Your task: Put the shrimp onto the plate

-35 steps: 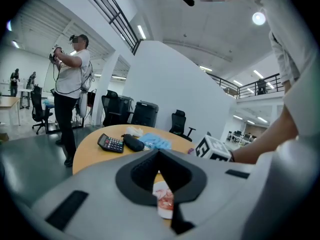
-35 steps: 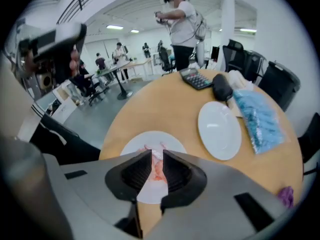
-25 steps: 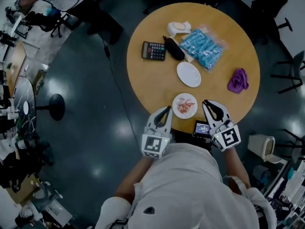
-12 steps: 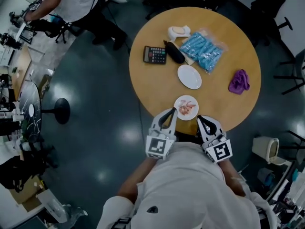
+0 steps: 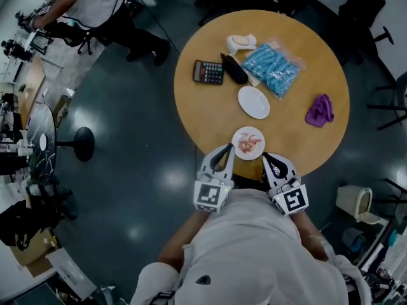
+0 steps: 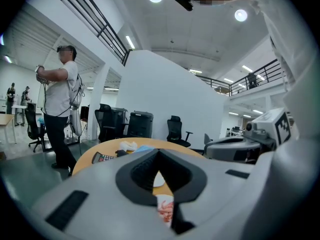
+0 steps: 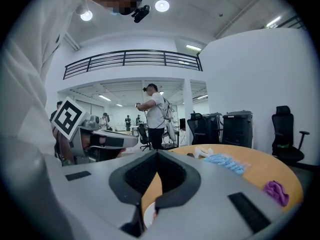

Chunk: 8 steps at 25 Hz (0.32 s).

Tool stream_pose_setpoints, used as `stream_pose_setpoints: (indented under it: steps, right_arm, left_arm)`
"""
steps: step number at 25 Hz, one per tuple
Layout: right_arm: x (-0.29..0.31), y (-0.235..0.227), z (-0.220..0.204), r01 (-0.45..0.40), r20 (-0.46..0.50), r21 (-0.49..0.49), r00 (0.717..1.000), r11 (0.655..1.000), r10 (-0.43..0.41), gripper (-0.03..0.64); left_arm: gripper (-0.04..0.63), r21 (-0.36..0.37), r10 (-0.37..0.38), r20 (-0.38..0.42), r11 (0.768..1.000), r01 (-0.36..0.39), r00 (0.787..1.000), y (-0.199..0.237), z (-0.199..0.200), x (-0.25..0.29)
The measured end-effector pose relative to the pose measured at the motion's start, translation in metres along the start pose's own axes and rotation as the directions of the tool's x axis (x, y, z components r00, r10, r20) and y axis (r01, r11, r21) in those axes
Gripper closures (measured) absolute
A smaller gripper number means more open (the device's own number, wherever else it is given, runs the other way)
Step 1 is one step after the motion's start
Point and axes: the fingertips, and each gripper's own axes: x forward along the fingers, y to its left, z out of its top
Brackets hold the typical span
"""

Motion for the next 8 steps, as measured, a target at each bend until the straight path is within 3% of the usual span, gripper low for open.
stream_pose_setpoints:
  steps: [8]
  right_arm:
    - [-0.0060,-0.0027,-0.0093,-0.012,-0.016,0.023,1.000,1.000,0.012,0.600]
  left_arm:
    - [0.588,0.005,0.003,-0.001,1.000,-0.003,1.000,-0.0074,-0.0048,0.0006]
